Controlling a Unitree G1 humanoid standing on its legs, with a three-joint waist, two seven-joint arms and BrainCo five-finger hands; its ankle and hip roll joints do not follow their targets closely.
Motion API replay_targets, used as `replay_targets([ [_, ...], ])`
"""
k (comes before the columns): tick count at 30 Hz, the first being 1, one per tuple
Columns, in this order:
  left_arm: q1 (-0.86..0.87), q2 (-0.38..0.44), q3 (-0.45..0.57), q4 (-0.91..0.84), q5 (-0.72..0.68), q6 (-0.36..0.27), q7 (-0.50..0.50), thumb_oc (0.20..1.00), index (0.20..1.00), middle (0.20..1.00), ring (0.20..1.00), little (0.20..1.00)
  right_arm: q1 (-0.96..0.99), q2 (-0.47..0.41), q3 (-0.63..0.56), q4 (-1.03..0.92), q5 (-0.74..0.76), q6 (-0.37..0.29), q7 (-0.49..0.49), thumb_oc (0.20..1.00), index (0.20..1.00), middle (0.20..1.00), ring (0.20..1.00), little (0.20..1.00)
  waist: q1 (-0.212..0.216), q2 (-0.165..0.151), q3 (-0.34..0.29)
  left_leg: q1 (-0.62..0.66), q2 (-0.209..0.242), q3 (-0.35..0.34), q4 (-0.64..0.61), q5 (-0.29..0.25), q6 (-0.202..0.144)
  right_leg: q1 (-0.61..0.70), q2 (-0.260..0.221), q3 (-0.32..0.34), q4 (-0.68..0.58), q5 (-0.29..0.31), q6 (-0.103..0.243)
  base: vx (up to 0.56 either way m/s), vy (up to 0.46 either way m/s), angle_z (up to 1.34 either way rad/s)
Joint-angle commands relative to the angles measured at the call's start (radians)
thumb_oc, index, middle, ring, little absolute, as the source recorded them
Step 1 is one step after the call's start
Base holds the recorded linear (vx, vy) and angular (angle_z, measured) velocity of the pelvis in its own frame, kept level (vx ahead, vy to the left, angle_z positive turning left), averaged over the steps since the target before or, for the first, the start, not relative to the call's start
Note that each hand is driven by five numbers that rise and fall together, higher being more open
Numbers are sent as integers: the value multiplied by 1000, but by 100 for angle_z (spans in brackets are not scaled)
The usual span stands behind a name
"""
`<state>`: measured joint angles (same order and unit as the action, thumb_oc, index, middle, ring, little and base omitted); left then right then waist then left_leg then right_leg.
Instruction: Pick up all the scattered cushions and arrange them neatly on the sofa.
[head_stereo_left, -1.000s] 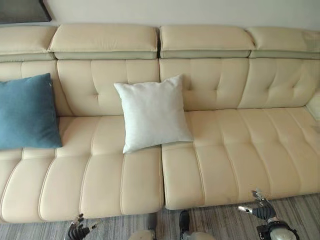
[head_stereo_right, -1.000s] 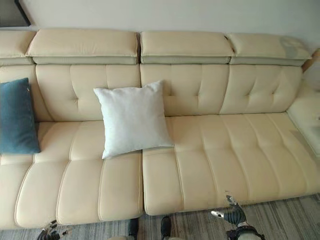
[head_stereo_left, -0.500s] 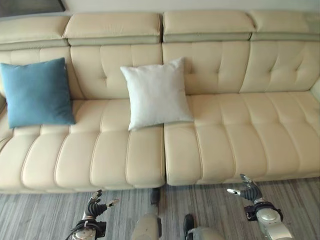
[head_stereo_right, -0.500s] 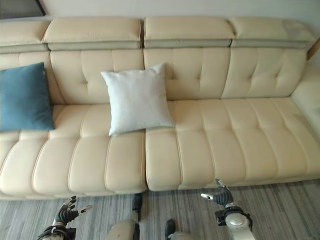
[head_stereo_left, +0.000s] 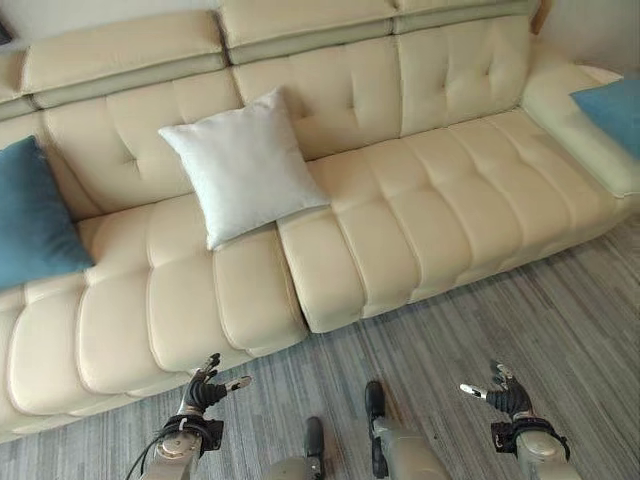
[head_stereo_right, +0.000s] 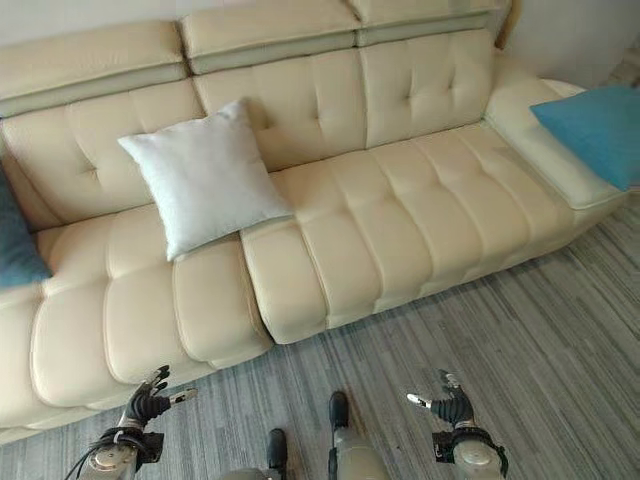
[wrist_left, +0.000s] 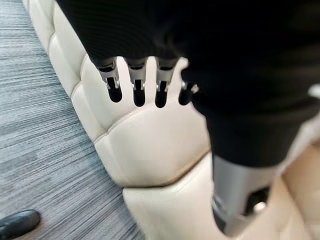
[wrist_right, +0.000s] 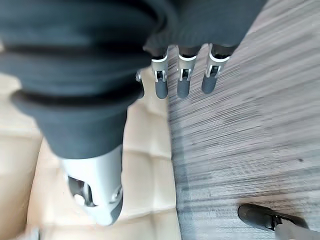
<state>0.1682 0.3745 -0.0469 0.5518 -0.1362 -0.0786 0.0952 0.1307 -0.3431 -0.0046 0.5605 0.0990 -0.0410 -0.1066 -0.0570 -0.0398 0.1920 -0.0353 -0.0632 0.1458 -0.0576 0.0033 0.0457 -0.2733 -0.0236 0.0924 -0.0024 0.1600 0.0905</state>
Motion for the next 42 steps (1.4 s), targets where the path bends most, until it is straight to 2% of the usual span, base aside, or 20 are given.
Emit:
replay_targets([
  [1, 5, 50, 12, -28, 24, -29, 4, 1000, 1000, 1000, 1000, 1000, -47, -29, 24, -5, 14, -22, -9, 1000, 1000, 1000, 1000, 1000, 13, -3, -38, -98, 36, 6, 98, -57, -42, 52, 0, -24, 76, -106, 65, -35, 8, -110],
  [3, -2, 52, 15, -37, 14, -28, 13, 1000, 1000, 1000, 1000, 1000, -68, -25, 43, -7, 10, -22, -12, 1000, 1000, 1000, 1000, 1000, 29, -7, -32, -94, 56, 46, 108, -65, -40, 41, -23, -102, 92, -114, 61, -21, -50, -133],
  [6, 4, 49, 27, -43, -9, -25, 21, 1000, 1000, 1000, 1000, 1000, -87, -19, 74, -25, 2, -24, -10, 1000, 1000, 1000, 1000, 1000, 72, -6, -35, -72, 101, 119, 106, -71, -46, 58, -92, -347, 111, -150, 37, 29, -105, -151],
  [8, 15, 46, 43, -37, -25, -21, 25, 1000, 1000, 1000, 1000, 1000, -99, -11, 95, -24, 2, -25, -8, 1000, 1000, 1000, 1000, 1000, 102, -3, -45, -35, 131, 160, 99, -98, -60, 80, -127, -489, 149, -178, 46, 127, -101, -192],
  [9, 23, 42, 47, -37, -29, -18, 24, 1000, 1000, 1000, 1000, 1000, -99, -6, 101, -34, -1, -19, -4, 1000, 1000, 1000, 1000, 1000, 106, -4, -47, -18, 142, 178, 102, -103, -61, 73, -147, -526, 174, -176, 43, 134, -185, -110],
  [11, 11, 36, 26, -24, -22, -15, 18, 1000, 1000, 1000, 1000, 1000, -87, 2, 100, -34, 6, -21, -6, 1000, 1000, 1000, 1000, 1000, 79, -22, -56, -8, 146, 174, 145, -133, -65, 98, -114, -457, 129, -200, 36, 220, -263, -66],
  [13, -11, 28, 9, -23, -37, -20, 13, 1000, 1000, 1000, 1000, 1000, -89, -11, 104, -29, 18, -23, -14, 1000, 1000, 1000, 1000, 1000, 77, -36, -45, -42, 172, 162, 297, -149, -65, 125, -98, -422, 105, -199, 20, 220, -250, -15],
  [15, -42, 10, -21, -11, -56, -19, 19, 1000, 1000, 1000, 1000, 1000, -90, -23, 107, -43, 25, -24, -26, 1000, 1000, 1000, 1000, 1000, 84, -40, -27, -109, 194, 93, 447, -119, -75, 156, -73, -398, 94, -212, -10, 163, -212, 17],
  [16, -53, 5, -34, -7, -58, -22, 19, 1000, 1000, 1000, 1000, 1000, -92, -27, 106, -43, 27, -23, -31, 1000, 1000, 1000, 1000, 1000, 91, -41, -16, -160, 181, 54, 486, -124, -73, 173, -65, -387, 86, -222, -19, 82, -136, -39],
  [17, -60, 1, -45, -6, -53, -23, 18, 1000, 1000, 1000, 1000, 1000, -90, -30, 102, -42, 31, -26, -33, 1000, 1000, 1000, 1000, 1000, 95, -52, -9, -211, 146, 26, 477, -119, -54, 179, -70, -381, 74, -212, -28, 124, -79, -60],
  [19, -58, 2, -56, -8, -41, -21, 13, 1000, 1000, 1000, 1000, 1000, -84, -34, 94, -40, 34, -28, -33, 1000, 1000, 1000, 1000, 1000, 105, -56, -9, -261, 105, -18, 412, -109, -55, 207, -62, -362, 60, -224, -21, 243, -23, -31],
  [21, -50, 4, -62, -19, -28, -11, 3, 1000, 1000, 1000, 1000, 1000, -84, -35, 95, -18, 34, -28, -40, 1000, 1000, 1000, 1000, 1000, 129, -43, -14, -323, 55, -70, 293, -6, -77, 252, -18, -331, 35, -239, -23, 306, 0, 3],
  [22, -50, 4, -62, -19, -28, -10, 3, 1000, 1000, 1000, 1000, 1000, -84, -35, 95, -18, 34, -29, -40, 1000, 1000, 1000, 1000, 1000, 129, -44, -14, -319, 54, -70, 289, -4, -77, 254, -19, -331, 34, -239, -23, 323, 36, -24],
  [23, -44, 5, -66, -22, -15, -5, -2, 1000, 1000, 1000, 1000, 1000, -82, -34, 94, -4, 30, -28, -46, 1000, 1000, 1000, 1000, 1000, 145, -36, -19, -350, 36, -96, 216, 39, -88, 285, 4, -309, 28, -261, -22, 217, 31, -67],
  [30, -13, 10, -50, -39, -2, 1, -10, 1000, 1000, 1000, 1000, 1000, -65, -19, 82, -6, 17, -16, -34, 1000, 1000, 1000, 1000, 1000, 195, -14, -40, -378, 30, -122, 111, 116, -90, 373, 31, -199, 37, -321, -8, 396, 152, -61],
  [31, -6, 17, -41, -43, 9, 6, -15, 1000, 1000, 1000, 1000, 1000, -56, -9, 76, -21, 11, -19, -27, 1000, 1000, 1000, 1000, 1000, 191, -19, -51, -372, 38, -130, 143, 135, -76, 393, 4, -192, 46, -332, 9, 261, 160, -119],
  [34, -7, 29, -35, -42, 13, 5, -15, 1000, 1000, 1000, 1000, 1000, -60, -1, 71, -41, 15, -24, -20, 1000, 1000, 1000, 1000, 1000, 191, -32, -63, -370, 37, -110, 186, 102, -62, 378, -41, -188, 77, -323, 35, 283, 208, -49],
  [38, 0, 65, -2, -46, 12, 5, -9, 1000, 1000, 1000, 1000, 1000, -72, 11, 81, -69, 17, -33, -13, 1000, 1000, 1000, 1000, 1000, 193, -48, -66, -332, 38, -83, 228, 28, -35, 309, -101, -185, 214, -231, 74, 209, 132, -58],
  [39, -1, 68, 2, -48, 10, 4, -4, 1000, 1000, 1000, 1000, 1000, -75, 15, 85, -81, 16, -33, -11, 1000, 1000, 1000, 1000, 1000, 193, -46, -64, -318, 46, -80, 227, 16, -31, 276, -112, -184, 237, -194, 74, 183, 74, -48],
  [42, -5, 68, 11, -37, -1, -1, 9, 1000, 1000, 1000, 1000, 1000, -88, 13, 93, -85, 23, -36, -7, 1000, 1000, 1000, 1000, 1000, 175, -36, -61, -261, 56, -83, 214, -27, -22, 196, -124, -220, 212, -180, 50, 213, 42, -65],
])
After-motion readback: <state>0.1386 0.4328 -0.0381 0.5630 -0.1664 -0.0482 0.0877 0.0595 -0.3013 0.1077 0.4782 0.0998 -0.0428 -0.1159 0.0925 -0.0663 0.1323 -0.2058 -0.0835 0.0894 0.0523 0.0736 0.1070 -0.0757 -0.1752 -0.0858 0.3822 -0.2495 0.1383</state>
